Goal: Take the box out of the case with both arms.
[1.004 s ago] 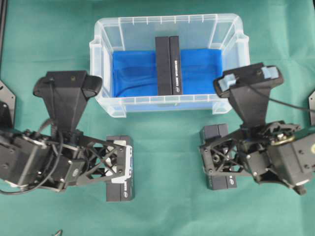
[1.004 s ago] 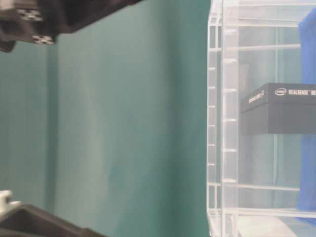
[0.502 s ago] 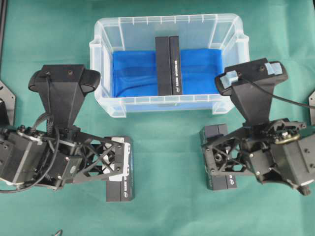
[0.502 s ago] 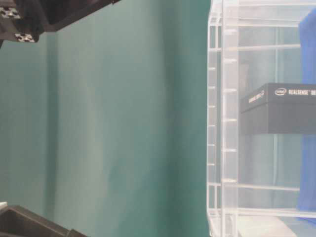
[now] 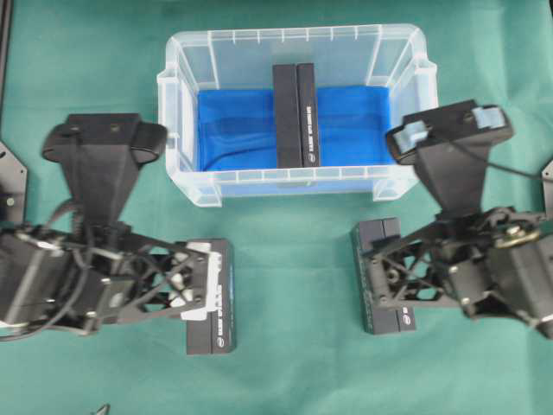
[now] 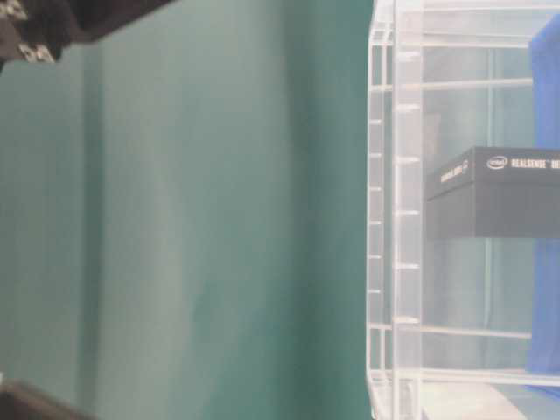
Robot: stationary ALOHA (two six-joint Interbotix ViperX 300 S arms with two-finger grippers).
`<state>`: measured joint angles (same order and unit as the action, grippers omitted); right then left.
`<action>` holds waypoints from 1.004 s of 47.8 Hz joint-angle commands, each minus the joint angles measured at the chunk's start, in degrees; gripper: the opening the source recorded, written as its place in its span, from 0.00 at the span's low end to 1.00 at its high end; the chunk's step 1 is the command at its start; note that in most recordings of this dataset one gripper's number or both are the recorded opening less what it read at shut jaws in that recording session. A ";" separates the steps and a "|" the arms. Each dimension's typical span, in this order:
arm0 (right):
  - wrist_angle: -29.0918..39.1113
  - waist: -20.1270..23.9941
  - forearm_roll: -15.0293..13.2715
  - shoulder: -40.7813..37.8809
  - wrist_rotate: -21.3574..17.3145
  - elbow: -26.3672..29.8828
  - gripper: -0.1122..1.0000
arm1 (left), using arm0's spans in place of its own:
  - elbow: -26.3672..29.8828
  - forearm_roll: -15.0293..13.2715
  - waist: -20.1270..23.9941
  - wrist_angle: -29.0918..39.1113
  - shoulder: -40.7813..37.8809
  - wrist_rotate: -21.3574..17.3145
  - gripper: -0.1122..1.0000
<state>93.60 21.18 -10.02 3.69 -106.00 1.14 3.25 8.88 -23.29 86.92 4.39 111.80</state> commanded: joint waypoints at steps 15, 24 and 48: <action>0.00 2.29 0.97 9.23 -2.81 -7.29 0.91 | -6.50 -0.09 -4.22 2.46 8.61 4.57 0.92; 0.00 4.22 1.05 13.80 -5.63 -11.60 0.90 | -11.25 -0.26 -7.12 2.46 13.27 7.38 0.92; -0.53 5.98 0.79 16.44 -8.70 -14.15 0.90 | -12.83 0.00 -9.23 2.29 14.24 10.46 0.92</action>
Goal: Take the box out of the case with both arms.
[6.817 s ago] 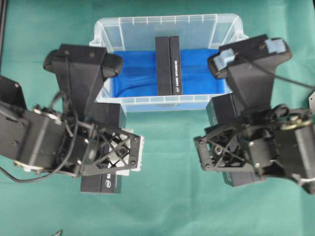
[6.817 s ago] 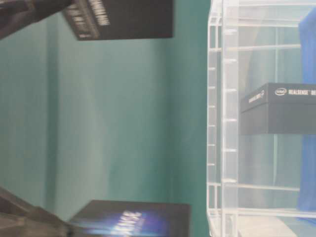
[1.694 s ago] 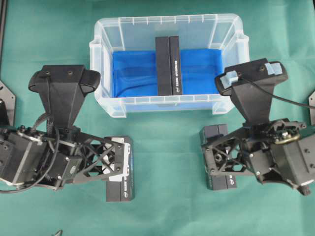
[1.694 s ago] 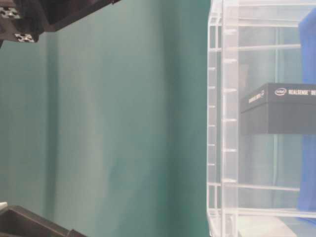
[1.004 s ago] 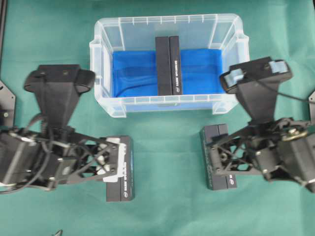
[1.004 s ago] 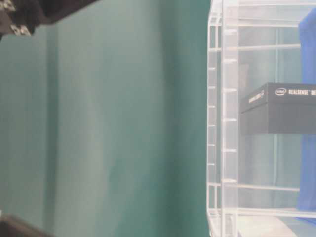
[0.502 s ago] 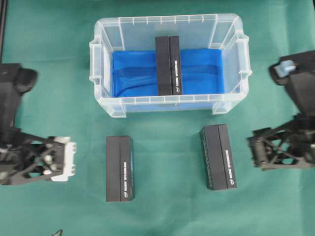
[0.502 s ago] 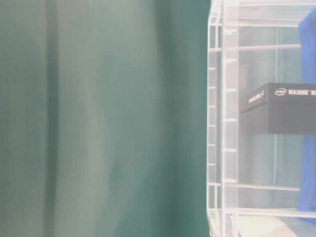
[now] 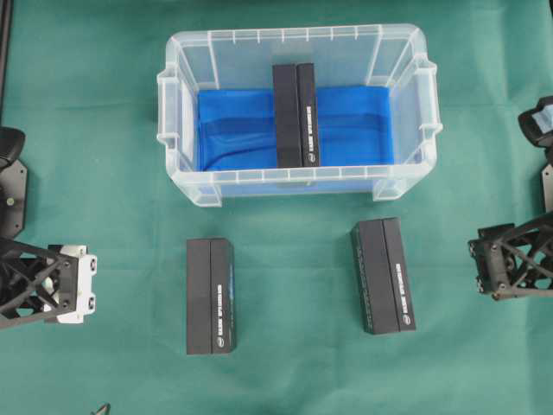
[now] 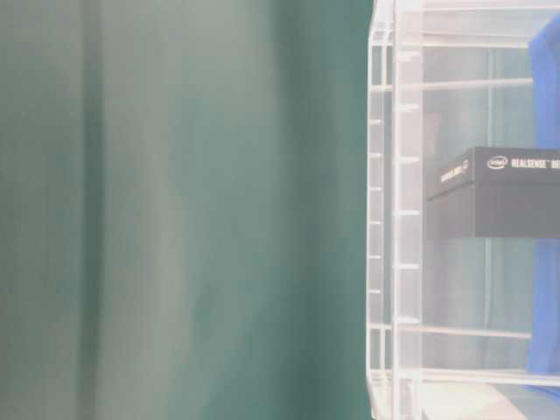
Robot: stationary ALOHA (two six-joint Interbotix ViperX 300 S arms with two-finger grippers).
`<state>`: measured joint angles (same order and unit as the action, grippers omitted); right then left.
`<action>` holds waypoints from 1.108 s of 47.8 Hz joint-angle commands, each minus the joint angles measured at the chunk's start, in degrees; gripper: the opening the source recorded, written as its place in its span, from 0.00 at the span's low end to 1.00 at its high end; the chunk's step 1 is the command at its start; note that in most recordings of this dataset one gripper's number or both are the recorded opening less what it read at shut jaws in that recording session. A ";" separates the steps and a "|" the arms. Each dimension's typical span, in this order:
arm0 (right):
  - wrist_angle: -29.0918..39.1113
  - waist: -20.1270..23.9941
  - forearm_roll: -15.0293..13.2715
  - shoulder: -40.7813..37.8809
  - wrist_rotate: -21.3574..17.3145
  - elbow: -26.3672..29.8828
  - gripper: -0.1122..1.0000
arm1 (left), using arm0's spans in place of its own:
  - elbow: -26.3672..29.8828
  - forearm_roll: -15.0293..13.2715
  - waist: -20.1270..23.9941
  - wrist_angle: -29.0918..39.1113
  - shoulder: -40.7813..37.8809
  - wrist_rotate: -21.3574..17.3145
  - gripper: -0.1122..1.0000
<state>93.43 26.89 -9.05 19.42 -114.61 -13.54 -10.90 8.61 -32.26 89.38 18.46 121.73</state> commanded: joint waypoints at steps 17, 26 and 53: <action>-0.26 -0.35 -0.53 0.97 1.05 0.26 0.90 | 1.67 0.26 1.58 0.09 0.09 -0.35 0.92; -0.09 -3.87 -0.79 2.81 5.10 -1.14 0.90 | 0.35 0.26 5.01 0.09 1.41 -3.60 0.91; -0.18 -19.95 -1.85 8.26 20.30 -5.98 0.90 | -4.75 0.18 15.91 0.18 7.65 -13.36 0.91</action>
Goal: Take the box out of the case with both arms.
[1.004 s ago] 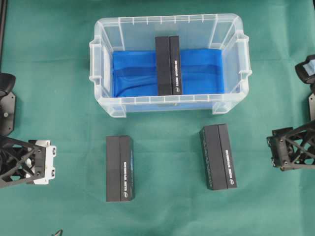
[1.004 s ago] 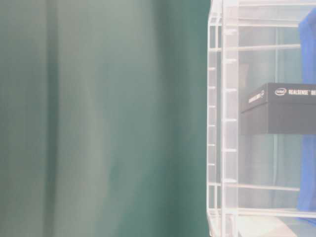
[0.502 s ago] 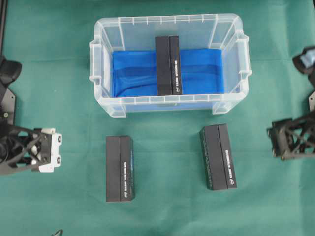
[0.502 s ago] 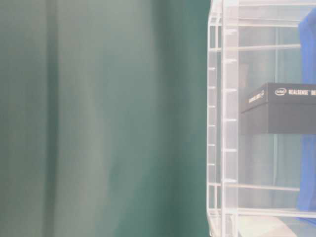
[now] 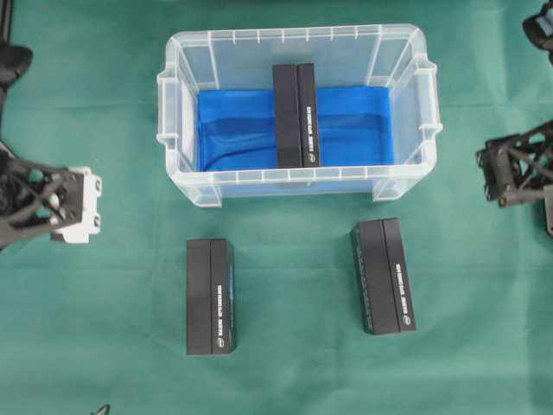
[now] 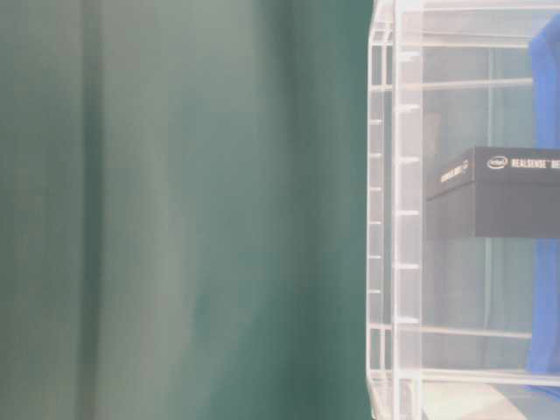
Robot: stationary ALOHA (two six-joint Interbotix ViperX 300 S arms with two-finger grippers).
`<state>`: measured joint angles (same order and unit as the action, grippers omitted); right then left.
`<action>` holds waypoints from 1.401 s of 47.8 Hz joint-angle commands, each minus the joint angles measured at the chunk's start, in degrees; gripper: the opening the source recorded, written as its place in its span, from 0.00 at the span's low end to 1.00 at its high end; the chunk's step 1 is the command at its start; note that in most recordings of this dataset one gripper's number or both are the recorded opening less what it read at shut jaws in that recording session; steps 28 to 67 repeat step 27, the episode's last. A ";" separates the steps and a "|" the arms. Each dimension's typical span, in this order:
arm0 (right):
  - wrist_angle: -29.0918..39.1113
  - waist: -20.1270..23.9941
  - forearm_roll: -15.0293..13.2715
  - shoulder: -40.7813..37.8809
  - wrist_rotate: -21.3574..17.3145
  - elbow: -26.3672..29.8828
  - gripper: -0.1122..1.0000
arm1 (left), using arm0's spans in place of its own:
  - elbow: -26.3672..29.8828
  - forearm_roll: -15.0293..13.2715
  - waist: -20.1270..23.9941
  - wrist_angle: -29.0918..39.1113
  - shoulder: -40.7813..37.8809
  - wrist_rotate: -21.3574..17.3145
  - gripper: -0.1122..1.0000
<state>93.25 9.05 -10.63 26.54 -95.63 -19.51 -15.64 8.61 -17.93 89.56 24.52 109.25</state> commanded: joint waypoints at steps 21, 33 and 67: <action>-0.18 -13.36 -0.18 3.43 12.22 -1.41 0.90 | -1.14 0.00 10.02 0.26 3.43 -10.37 0.91; -0.18 -13.36 0.00 3.43 12.39 -1.41 0.90 | -1.14 -0.09 10.72 0.18 3.43 -11.25 0.91; -0.18 -13.36 0.00 3.43 12.39 -1.41 0.90 | -1.14 -0.09 10.72 0.18 3.43 -11.25 0.91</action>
